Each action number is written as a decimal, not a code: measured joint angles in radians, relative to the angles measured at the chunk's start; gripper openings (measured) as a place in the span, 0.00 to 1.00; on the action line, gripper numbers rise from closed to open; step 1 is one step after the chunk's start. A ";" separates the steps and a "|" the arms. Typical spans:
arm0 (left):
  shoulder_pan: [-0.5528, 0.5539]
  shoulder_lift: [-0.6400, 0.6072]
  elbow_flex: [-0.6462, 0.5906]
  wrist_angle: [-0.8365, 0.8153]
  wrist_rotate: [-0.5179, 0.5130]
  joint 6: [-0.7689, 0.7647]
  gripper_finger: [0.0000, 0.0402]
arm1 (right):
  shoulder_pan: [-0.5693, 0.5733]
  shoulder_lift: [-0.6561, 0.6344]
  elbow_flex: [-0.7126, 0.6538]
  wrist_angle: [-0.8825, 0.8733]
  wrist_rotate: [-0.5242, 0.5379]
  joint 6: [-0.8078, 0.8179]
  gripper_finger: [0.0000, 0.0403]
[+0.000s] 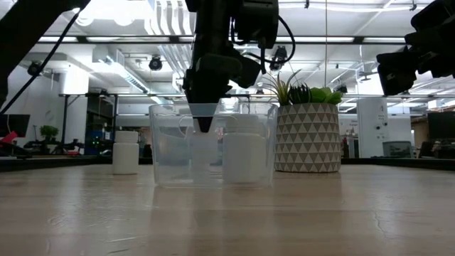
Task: Pick and place pill bottles into a basket
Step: Put the white medicine bottle into the transparent bin
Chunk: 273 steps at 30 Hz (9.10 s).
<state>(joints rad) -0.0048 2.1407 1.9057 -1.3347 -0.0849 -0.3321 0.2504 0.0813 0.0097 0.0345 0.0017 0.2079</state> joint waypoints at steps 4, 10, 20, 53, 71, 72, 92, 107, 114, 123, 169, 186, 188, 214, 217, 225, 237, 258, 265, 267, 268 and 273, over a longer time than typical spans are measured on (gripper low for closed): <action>0.000 0.000 0.000 0.001 0.000 0.002 0.43 | 0.000 0.000 0.000 0.000 0.000 0.001 0.50; 0.000 0.000 0.000 0.016 0.000 0.026 0.43 | 0.000 0.000 0.000 0.000 0.000 0.000 0.50; 0.001 0.000 0.000 0.018 0.000 0.045 0.44 | 0.000 0.000 0.000 0.000 0.000 -0.001 0.50; 0.001 -0.001 0.000 0.060 0.004 -0.133 0.44 | 0.000 0.000 0.000 0.000 0.000 0.000 0.50; 0.001 -0.002 0.000 0.033 0.035 -0.291 0.44 | 0.000 0.000 0.000 0.000 0.000 -0.001 0.50; 0.001 -0.002 0.000 0.033 0.035 -0.291 0.44 | 0.000 0.000 0.000 0.000 0.000 0.000 0.50; -0.001 -0.002 0.000 0.053 0.035 -0.246 0.44 | 0.000 0.000 0.000 0.000 0.000 -0.001 0.50; -0.002 -0.002 -0.001 0.040 0.035 -0.312 0.44 | 0.000 0.000 0.000 0.000 0.000 -0.001 0.50; -0.002 -0.002 -0.001 0.034 0.035 -0.309 0.44 | 0.000 0.000 0.000 0.000 0.000 0.000 0.50; -0.002 -0.002 -0.001 0.035 0.035 -0.309 0.44 | 0.000 0.000 0.000 0.000 0.000 -0.001 0.50; -0.005 -0.072 -0.001 0.004 0.037 -0.315 0.72 | 0.000 0.000 0.000 0.000 0.000 0.001 0.50; -0.006 -0.159 -0.017 -0.173 0.034 -0.294 0.72 | 0.000 0.000 0.000 0.000 -0.001 -0.001 0.50; -0.006 -0.165 -0.040 -0.170 0.034 -0.287 0.72 | 0.000 0.000 0.000 0.000 0.000 0.001 0.50; 0.060 -0.525 -0.662 0.140 0.080 -0.394 0.72 | 0.000 0.000 0.000 0.000 0.000 -0.001 0.50; 0.060 -0.525 -0.681 0.170 0.083 -0.395 0.72 | 0.000 0.000 0.000 0.000 0.000 0.001 0.50; 0.071 -0.525 -0.709 0.222 0.077 -0.388 0.72 | 0.000 0.000 0.000 0.000 0.000 -0.001 0.50; 0.078 -0.524 -0.793 0.290 0.076 -0.393 0.72 | 0.000 0.000 0.000 0.000 0.000 0.000 0.50; 0.077 -0.524 -0.795 0.314 0.041 -0.387 0.60 | 0.000 0.000 0.000 0.000 0.000 -0.001 0.50; 0.077 -0.524 -0.797 0.309 0.032 -0.364 0.37 | 0.000 0.000 0.000 0.000 0.000 0.001 0.50; 0.077 -0.524 -0.796 0.294 0.032 -0.360 0.36 | 0.000 0.000 0.000 0.000 0.000 -0.001 0.50; 0.076 -0.524 -0.795 0.291 0.033 -0.359 0.36 | 0.000 0.000 0.000 0.000 0.000 -0.001 0.50; 0.071 -0.544 -0.793 0.298 0.033 -0.336 0.36 | 0.000 0.000 0.000 0.000 0.000 -0.001 0.50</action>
<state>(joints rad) 0.0664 1.5969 1.1122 -1.0372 -0.0521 -0.6679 0.2504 0.0814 0.0101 0.0345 0.0017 0.2073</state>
